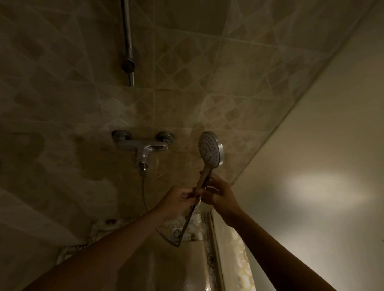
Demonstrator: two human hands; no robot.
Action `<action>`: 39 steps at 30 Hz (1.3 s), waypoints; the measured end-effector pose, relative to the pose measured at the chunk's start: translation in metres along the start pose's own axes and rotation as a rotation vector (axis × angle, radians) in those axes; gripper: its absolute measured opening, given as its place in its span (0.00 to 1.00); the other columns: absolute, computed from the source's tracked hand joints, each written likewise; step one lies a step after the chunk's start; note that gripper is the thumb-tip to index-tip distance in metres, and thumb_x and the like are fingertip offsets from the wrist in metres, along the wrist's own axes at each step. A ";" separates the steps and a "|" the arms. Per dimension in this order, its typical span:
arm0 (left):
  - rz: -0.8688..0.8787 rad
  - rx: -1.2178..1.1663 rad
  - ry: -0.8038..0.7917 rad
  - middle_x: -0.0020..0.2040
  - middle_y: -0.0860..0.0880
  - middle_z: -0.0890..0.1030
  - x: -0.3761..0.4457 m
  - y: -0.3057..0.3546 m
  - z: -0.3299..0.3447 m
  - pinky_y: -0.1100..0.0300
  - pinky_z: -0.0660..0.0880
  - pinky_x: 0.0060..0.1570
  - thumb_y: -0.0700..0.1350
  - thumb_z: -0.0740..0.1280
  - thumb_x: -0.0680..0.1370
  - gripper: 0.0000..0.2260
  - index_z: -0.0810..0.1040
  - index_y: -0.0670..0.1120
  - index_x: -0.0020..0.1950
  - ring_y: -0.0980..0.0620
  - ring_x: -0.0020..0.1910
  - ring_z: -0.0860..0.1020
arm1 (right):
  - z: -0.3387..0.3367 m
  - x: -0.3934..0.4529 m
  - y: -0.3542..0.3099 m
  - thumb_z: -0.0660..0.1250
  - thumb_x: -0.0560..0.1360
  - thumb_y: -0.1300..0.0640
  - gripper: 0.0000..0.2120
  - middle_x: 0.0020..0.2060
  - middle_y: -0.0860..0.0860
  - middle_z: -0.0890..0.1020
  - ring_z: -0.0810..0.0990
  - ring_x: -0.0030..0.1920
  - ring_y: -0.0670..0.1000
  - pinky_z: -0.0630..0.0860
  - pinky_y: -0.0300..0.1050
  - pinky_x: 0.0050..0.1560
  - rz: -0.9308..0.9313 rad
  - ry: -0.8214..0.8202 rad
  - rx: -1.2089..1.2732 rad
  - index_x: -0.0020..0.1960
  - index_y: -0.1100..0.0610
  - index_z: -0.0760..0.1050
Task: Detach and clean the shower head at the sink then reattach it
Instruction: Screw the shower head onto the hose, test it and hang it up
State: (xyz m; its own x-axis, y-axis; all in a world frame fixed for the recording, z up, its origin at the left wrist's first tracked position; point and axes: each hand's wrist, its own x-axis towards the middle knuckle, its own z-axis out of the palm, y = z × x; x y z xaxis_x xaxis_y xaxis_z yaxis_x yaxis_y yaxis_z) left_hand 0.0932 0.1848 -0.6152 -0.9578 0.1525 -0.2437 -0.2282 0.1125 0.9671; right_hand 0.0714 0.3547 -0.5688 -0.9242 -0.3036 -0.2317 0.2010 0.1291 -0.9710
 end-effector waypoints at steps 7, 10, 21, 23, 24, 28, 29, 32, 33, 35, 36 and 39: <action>0.036 0.053 0.066 0.44 0.54 0.88 -0.001 0.011 -0.011 0.65 0.81 0.45 0.39 0.74 0.75 0.11 0.86 0.55 0.51 0.57 0.46 0.86 | 0.002 0.005 -0.011 0.69 0.79 0.67 0.17 0.53 0.59 0.86 0.87 0.54 0.58 0.84 0.48 0.50 -0.025 -0.003 0.070 0.67 0.58 0.74; 0.069 0.135 0.104 0.40 0.58 0.87 -0.001 0.023 -0.021 0.69 0.79 0.44 0.40 0.76 0.74 0.10 0.87 0.48 0.54 0.63 0.43 0.85 | 0.008 0.010 -0.031 0.72 0.79 0.60 0.10 0.50 0.49 0.88 0.87 0.53 0.51 0.83 0.42 0.47 -0.043 -0.001 0.022 0.59 0.51 0.80; 0.274 0.208 0.225 0.38 0.57 0.86 0.008 0.111 -0.076 0.67 0.76 0.39 0.35 0.78 0.70 0.09 0.87 0.43 0.49 0.66 0.37 0.81 | 0.034 0.031 -0.124 0.70 0.81 0.59 0.07 0.42 0.62 0.83 0.84 0.46 0.54 0.81 0.64 0.54 -0.335 0.038 -0.140 0.47 0.62 0.80; 0.334 0.194 0.218 0.38 0.56 0.86 0.008 0.136 -0.087 0.64 0.78 0.40 0.35 0.78 0.70 0.09 0.87 0.44 0.49 0.63 0.39 0.82 | 0.038 0.032 -0.146 0.69 0.81 0.60 0.04 0.42 0.59 0.86 0.86 0.48 0.58 0.80 0.65 0.56 -0.397 0.037 -0.146 0.48 0.58 0.81; 0.365 0.179 0.216 0.40 0.57 0.86 0.007 0.149 -0.092 0.65 0.79 0.41 0.35 0.77 0.70 0.11 0.87 0.46 0.50 0.63 0.40 0.83 | 0.040 0.033 -0.157 0.69 0.81 0.61 0.03 0.44 0.60 0.86 0.86 0.50 0.61 0.80 0.66 0.56 -0.419 0.038 -0.151 0.51 0.57 0.82; 0.466 0.144 0.203 0.46 0.52 0.87 0.004 0.194 -0.108 0.71 0.77 0.43 0.32 0.74 0.73 0.15 0.84 0.45 0.56 0.65 0.42 0.83 | 0.047 0.033 -0.203 0.69 0.81 0.64 0.10 0.47 0.51 0.89 0.87 0.51 0.51 0.81 0.47 0.52 -0.531 0.053 -0.156 0.54 0.50 0.84; 0.504 0.157 0.215 0.49 0.48 0.87 0.003 0.204 -0.110 0.69 0.77 0.47 0.32 0.74 0.74 0.14 0.84 0.43 0.57 0.62 0.45 0.83 | 0.049 0.032 -0.214 0.69 0.80 0.64 0.11 0.47 0.51 0.89 0.88 0.51 0.50 0.81 0.44 0.52 -0.556 0.050 -0.164 0.53 0.48 0.84; 0.549 0.073 0.198 0.48 0.50 0.86 -0.001 0.229 -0.117 0.63 0.78 0.53 0.32 0.70 0.76 0.12 0.84 0.43 0.58 0.51 0.50 0.82 | 0.051 0.031 -0.243 0.70 0.80 0.63 0.11 0.48 0.52 0.89 0.88 0.53 0.51 0.81 0.44 0.54 -0.637 0.036 -0.169 0.55 0.49 0.84; 0.545 0.052 0.195 0.47 0.51 0.85 -0.002 0.239 -0.120 0.59 0.78 0.55 0.33 0.69 0.77 0.12 0.84 0.44 0.57 0.49 0.51 0.81 | 0.052 0.032 -0.253 0.70 0.80 0.63 0.11 0.49 0.52 0.89 0.88 0.54 0.51 0.81 0.43 0.55 -0.663 0.030 -0.169 0.56 0.49 0.84; 0.569 0.014 0.183 0.49 0.45 0.85 -0.004 0.256 -0.123 0.44 0.76 0.62 0.32 0.68 0.77 0.12 0.83 0.45 0.56 0.44 0.54 0.81 | 0.054 0.032 -0.270 0.69 0.80 0.64 0.11 0.51 0.52 0.89 0.87 0.55 0.52 0.81 0.45 0.57 -0.697 0.034 -0.179 0.57 0.50 0.84; 0.592 0.000 0.178 0.50 0.41 0.84 -0.005 0.266 -0.127 0.39 0.75 0.63 0.32 0.68 0.77 0.12 0.83 0.45 0.56 0.42 0.54 0.81 | 0.055 0.034 -0.280 0.69 0.80 0.64 0.10 0.52 0.53 0.89 0.87 0.56 0.52 0.81 0.48 0.59 -0.715 0.042 -0.194 0.58 0.53 0.84; 0.658 0.019 0.176 0.48 0.39 0.82 -0.010 0.297 -0.135 0.35 0.75 0.59 0.39 0.70 0.75 0.07 0.83 0.46 0.51 0.40 0.51 0.81 | 0.058 0.036 -0.305 0.69 0.80 0.64 0.08 0.51 0.55 0.89 0.87 0.55 0.52 0.81 0.52 0.58 -0.783 0.086 -0.228 0.58 0.58 0.83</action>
State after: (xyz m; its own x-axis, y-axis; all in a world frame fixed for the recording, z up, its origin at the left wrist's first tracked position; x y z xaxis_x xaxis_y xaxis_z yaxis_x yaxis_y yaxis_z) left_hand 0.0115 0.0841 -0.3152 -0.9106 0.0334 0.4120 0.4134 0.0689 0.9080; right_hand -0.0043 0.2501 -0.2838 -0.7931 -0.3132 0.5224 -0.5748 0.1014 -0.8119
